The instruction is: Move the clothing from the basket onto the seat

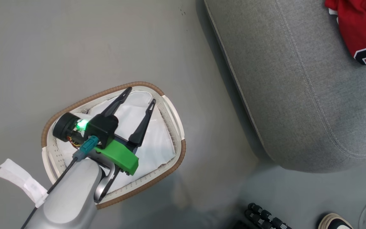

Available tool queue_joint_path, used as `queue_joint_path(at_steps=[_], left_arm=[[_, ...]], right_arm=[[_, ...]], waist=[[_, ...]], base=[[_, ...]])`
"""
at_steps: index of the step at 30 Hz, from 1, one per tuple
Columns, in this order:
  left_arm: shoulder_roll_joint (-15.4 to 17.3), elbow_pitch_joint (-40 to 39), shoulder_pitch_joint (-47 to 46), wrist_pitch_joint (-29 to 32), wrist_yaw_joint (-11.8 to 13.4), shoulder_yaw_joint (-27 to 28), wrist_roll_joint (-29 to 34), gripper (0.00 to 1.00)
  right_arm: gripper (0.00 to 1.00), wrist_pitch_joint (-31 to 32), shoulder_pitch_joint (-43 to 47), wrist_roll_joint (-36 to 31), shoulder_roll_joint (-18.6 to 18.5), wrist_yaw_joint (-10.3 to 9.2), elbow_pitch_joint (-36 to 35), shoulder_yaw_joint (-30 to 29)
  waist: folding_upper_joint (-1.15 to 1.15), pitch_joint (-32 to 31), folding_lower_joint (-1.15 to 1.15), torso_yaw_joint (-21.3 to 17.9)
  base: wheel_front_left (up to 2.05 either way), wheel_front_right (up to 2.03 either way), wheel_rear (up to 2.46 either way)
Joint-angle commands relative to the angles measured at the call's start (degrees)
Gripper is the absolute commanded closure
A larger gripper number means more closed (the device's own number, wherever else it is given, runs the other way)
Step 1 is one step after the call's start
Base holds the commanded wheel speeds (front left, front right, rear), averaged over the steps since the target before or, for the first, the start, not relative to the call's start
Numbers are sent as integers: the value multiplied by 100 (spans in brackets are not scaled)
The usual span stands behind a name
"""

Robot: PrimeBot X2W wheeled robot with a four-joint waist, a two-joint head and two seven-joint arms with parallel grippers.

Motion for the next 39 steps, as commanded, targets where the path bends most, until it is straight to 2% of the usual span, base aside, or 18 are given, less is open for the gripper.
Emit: queue_joint_path(at_steps=[1, 4, 10, 17, 26, 32, 39], left_arm=[[-1, 15, 61, -4, 5, 84, -13, 0], [-31, 64, 136, -4, 5, 249, 10, 0], [-139, 113, 354, -4, 5, 635, 70, 0], [-349, 132, 624, -4, 41, 1194, 223, 0], [-616, 190, 944, -4, 50, 2109, 517, 0], [-914, 270, 1098, -4, 19, 2751, 704, 0], [-1117, 443, 1336, -4, 1, 3264, 910, 0]], right_arm=[[0, -11, 217, 110, 17, -8, -90, 26], [0, -10, 608, 355, 135, -8, -281, 186], [0, -10, 1475, 916, 305, -8, -849, 928], [0, -10, 2191, 1379, 403, -8, -1325, 2013], [0, -10, 2317, 1866, 466, -8, -1416, 2867], [0, -10, 2248, 2348, 462, -8, -1256, 3732], [0, -10, 2275, 2779, 462, -8, -1147, 4236]], waist=[[0, -69, -1, 3], [0, -169, -1, -11], [0, -461, -1, 16], [0, -835, -1, 369], [0, -1132, -1, 1130], [0, -1330, -1, 1661], [0, -1643, -1, 1848]], base=[[0, 0, 0], [0, 0, 0], [0, 0, 0], [0, 0, 0], [0, 0, 0], [0, 0, 0], [0, 0, 0]])
